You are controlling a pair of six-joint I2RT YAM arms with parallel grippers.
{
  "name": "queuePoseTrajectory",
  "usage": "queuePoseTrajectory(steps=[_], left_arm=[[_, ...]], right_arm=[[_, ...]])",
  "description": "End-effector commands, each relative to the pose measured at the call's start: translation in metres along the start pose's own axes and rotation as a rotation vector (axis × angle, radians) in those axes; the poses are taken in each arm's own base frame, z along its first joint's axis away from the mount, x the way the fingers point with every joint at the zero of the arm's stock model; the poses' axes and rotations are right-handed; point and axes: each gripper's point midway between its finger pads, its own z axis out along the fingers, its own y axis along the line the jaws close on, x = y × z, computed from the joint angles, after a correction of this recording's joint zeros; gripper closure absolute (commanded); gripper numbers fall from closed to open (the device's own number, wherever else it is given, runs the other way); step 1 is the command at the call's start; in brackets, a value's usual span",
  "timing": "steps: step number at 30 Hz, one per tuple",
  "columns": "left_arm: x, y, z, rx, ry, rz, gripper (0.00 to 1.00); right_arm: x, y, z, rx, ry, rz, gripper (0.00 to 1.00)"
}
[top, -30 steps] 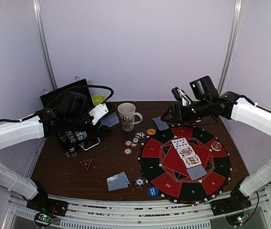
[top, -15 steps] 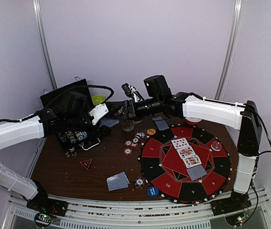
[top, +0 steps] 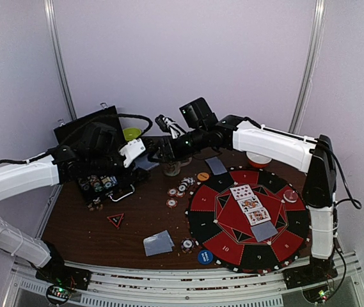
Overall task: Distribute texas hold em gaming equipment
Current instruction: Pick up the poker card from the face-down deck piles, then distribute the poker card in the community card area.
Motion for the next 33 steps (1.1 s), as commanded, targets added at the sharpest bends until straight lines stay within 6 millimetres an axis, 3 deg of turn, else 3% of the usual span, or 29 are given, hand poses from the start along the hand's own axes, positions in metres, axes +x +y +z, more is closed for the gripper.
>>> queuePoseTrajectory(steps=[1,7,15,21,23,29,32,33], left_arm=[[-0.018,0.005,-0.007,-0.023,-0.071,0.016,0.48],[-0.017,0.005,-0.006,-0.022,-0.069,0.017,0.49],[-0.017,0.005,-0.006,-0.023,-0.068,0.017,0.49],[-0.016,0.006,-0.006,-0.025,-0.066,0.016,0.49],[-0.017,0.006,-0.006,-0.026,-0.067,0.016,0.49],[-0.016,0.006,-0.006,-0.030,-0.066,0.017,0.49],[-0.016,0.007,-0.006,-0.032,-0.063,0.017,0.49],[-0.016,0.007,-0.006,-0.033,-0.063,0.016,0.49]], right_arm=[[0.005,-0.009,-0.013,0.111,0.031,-0.050,0.58],[-0.003,-0.010,-0.032,0.179,0.006,-0.082,0.75],[-0.006,-0.009,-0.044,0.210,0.007,-0.097,0.80],[-0.010,-0.004,-0.053,0.215,0.008,-0.109,0.99],[-0.010,-0.007,-0.059,0.242,0.015,-0.112,1.00],[-0.026,-0.009,-0.118,0.303,-0.034,-0.077,1.00],[-0.010,-0.028,-0.163,0.376,-0.016,0.006,1.00],[0.003,-0.038,-0.176,0.405,0.013,0.041,1.00]])
